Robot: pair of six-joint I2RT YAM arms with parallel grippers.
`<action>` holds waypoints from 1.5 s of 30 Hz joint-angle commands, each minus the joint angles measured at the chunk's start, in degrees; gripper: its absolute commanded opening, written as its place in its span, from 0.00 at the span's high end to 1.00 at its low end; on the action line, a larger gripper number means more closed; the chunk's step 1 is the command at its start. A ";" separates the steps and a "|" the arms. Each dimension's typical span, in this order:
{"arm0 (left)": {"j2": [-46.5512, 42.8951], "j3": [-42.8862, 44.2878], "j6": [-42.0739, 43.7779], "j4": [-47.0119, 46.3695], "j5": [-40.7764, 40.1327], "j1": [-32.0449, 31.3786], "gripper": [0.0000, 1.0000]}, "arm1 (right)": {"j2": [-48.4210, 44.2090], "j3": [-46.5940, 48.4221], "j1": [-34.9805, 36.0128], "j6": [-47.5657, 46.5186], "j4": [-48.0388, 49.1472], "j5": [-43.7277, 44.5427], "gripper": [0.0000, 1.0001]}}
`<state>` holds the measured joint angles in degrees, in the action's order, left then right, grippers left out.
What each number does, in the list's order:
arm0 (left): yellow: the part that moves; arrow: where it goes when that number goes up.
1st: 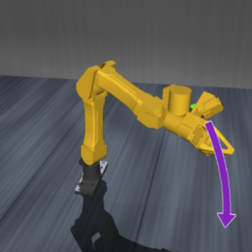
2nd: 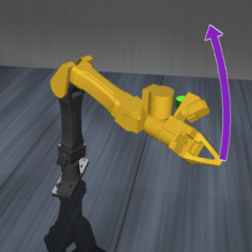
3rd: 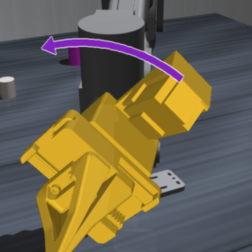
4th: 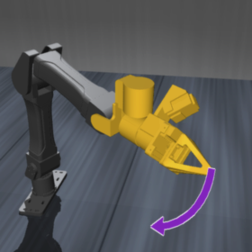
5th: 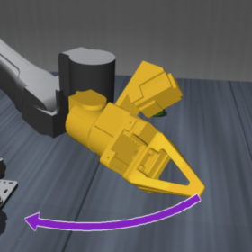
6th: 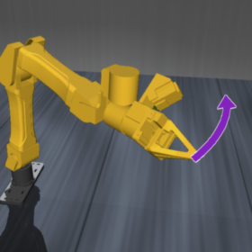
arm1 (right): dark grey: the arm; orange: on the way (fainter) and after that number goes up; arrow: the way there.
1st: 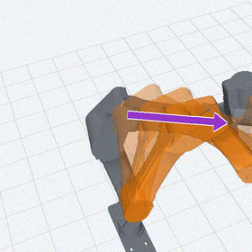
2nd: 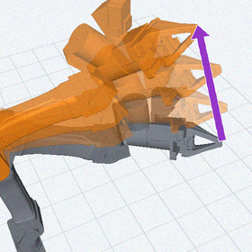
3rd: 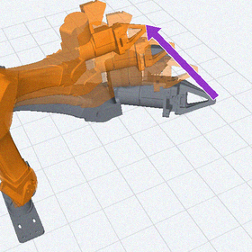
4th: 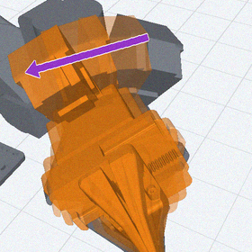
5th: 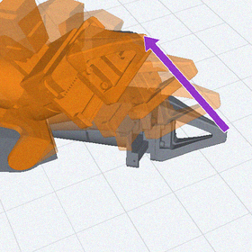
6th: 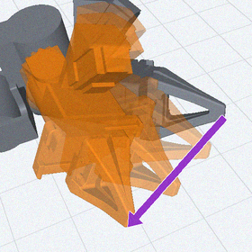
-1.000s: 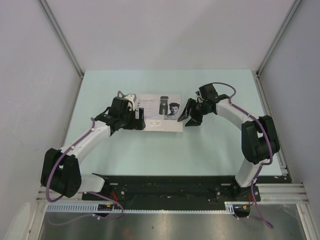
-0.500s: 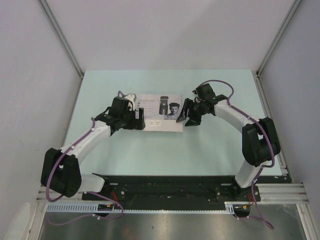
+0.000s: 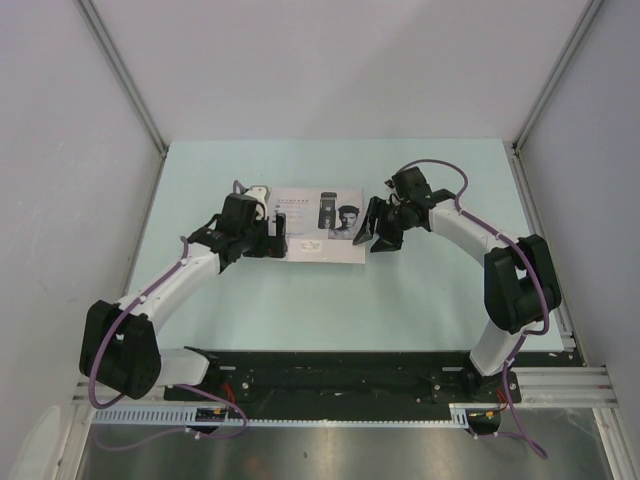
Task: Sort the hair-cutting tools
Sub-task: Close the storage box at the center of the board.
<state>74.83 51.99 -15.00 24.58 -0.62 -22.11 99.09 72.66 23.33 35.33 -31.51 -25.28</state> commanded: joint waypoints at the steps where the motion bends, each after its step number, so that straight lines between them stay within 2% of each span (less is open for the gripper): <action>1: -1.35 1.19 -0.90 -0.93 -1.40 -0.22 0.01 | -0.74 2.13 0.05 -0.53 -0.31 0.40 0.39; 3: -1.09 1.19 -1.17 -1.02 -0.61 -0.22 0.02 | -0.74 2.13 -0.04 -0.53 -0.48 0.49 0.39; 6: -0.82 1.19 -1.17 -1.11 0.18 -0.22 0.17 | -0.56 2.13 -0.04 -0.44 -0.75 0.58 0.39; 12: -1.35 0.57 -0.99 -1.20 0.18 -0.22 0.17 | -0.48 2.13 -0.04 -0.26 -1.10 0.84 0.40; 23: -1.09 0.31 -1.17 -1.20 2.12 -0.22 0.31 | 0.05 2.13 0.05 0.09 -1.63 1.20 0.41; 28: -1.35 -0.04 -0.90 -1.11 0.89 -0.22 0.25 | -0.03 2.13 -0.04 0.18 -1.63 1.20 0.41; 45: -0.65 -1.10 -1.43 -1.64 0.80 -0.22 0.26 | 0.32 2.13 -0.04 0.18 -1.89 1.28 0.41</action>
<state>74.83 51.31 -15.99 24.53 -0.03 -22.11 99.11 72.69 23.33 35.53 -32.36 -25.02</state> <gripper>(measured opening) 0.739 0.589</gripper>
